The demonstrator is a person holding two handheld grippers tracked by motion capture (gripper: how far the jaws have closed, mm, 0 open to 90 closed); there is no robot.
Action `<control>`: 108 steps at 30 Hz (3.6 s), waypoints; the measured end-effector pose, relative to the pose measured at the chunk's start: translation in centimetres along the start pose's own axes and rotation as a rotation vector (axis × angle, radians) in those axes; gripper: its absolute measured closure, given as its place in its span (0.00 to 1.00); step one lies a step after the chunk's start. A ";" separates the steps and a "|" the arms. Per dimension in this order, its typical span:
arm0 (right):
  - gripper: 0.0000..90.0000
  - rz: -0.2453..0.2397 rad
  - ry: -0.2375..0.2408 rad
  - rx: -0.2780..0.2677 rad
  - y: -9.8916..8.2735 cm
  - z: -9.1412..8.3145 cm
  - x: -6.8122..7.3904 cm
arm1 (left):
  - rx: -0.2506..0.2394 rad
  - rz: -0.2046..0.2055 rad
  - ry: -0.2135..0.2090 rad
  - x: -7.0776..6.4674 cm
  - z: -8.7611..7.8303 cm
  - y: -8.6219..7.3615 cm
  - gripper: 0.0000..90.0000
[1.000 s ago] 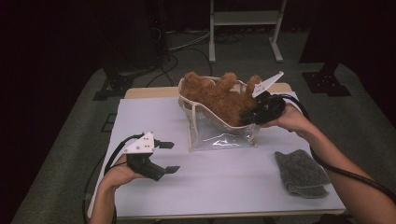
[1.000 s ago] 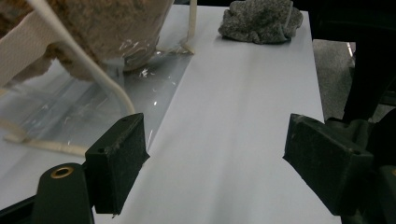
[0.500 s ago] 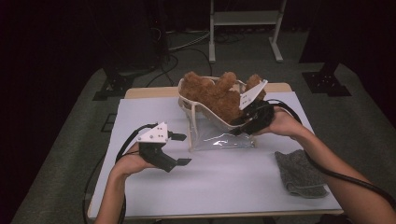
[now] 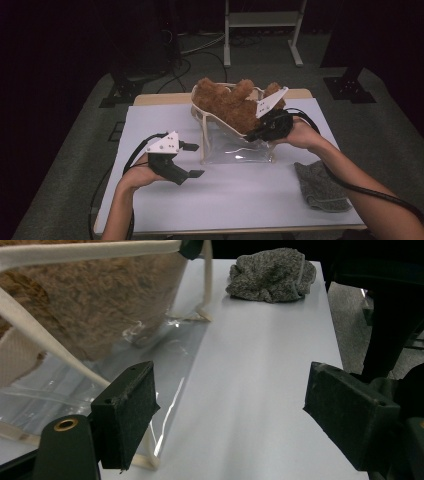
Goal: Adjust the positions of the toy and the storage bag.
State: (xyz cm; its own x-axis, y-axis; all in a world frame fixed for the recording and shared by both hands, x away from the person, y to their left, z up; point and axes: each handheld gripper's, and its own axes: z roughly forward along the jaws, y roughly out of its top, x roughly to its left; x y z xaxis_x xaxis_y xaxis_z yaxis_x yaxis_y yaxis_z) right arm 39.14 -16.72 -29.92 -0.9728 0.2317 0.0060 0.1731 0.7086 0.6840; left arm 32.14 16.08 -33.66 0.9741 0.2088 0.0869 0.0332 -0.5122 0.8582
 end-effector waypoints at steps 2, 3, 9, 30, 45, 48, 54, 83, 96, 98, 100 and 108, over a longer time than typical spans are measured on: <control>0.97 -0.015 0.022 0.006 0.1 -0.1 0.6 | -0.001 0.007 0.000 -0.1 0.0 0.2 0.22; 0.97 -0.017 0.035 0.004 0.1 -0.2 1.0 | -0.002 0.013 -0.001 -0.2 0.0 0.4 0.22; 0.97 -0.030 0.061 0.007 -0.2 -0.5 2.8 | -0.018 0.046 -0.004 -0.3 -0.1 1.6 0.22; 0.70 0.113 -0.075 -0.127 -3.6 -8.1 0.5 | -0.030 0.083 -0.028 1.0 1.5 4.8 0.23; 0.74 0.250 -0.202 -0.109 -6.2 -9.9 -4.5 | -0.026 0.099 -0.056 1.4 2.5 6.0 0.23; 0.74 0.269 -0.220 -0.120 -5.9 -9.7 -5.8 | -0.015 0.095 -0.060 1.4 2.6 5.6 0.23; 0.72 0.277 -0.209 -0.136 -4.6 -8.8 -7.3 | -0.002 0.093 -0.057 1.2 2.2 4.9 0.23; 0.92 0.206 -0.270 0.031 -0.3 -3.7 -8.4 | 0.008 0.036 -0.009 0.8 -0.7 1.6 0.22; 0.97 0.224 -0.351 0.004 -1.2 -4.3 -8.4 | 0.003 0.034 0.003 0.6 -1.5 1.4 0.22; 0.97 0.243 -0.315 -0.040 -1.7 -4.3 -8.6 | 0.005 0.031 0.006 0.6 -1.6 1.3 0.22; 0.96 0.251 -0.298 -0.064 -2.1 -4.4 -8.6 | 0.006 0.027 0.005 0.6 -1.7 1.1 0.22; 0.76 0.226 -0.327 -0.070 -1.8 -5.7 -7.8 | 0.006 0.027 0.004 0.5 -1.8 1.0 0.22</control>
State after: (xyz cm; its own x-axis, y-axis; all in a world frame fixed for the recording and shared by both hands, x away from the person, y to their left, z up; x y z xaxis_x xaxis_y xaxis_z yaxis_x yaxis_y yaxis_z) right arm 45.50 -23.59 -27.00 -0.8090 0.5844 -0.0632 0.3546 0.5709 0.7405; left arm 32.27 17.15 -31.84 0.9737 0.1983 0.1123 0.0080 -0.5224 0.8527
